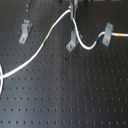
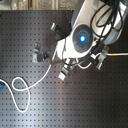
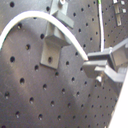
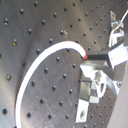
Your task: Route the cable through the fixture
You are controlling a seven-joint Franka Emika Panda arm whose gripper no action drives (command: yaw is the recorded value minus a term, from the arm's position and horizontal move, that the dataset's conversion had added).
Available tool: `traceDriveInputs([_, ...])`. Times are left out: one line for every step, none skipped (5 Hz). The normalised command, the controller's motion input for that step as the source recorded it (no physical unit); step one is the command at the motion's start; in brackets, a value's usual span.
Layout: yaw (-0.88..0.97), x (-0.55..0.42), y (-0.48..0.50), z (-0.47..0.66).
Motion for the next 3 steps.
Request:
traceDriveInputs([0.05, -0.105, 0.224, 0.08])
traceDriveInputs([-0.08, -0.02, 0.141, 0.56])
traceDriveInputs([-0.11, -0.018, 0.139, 0.49])
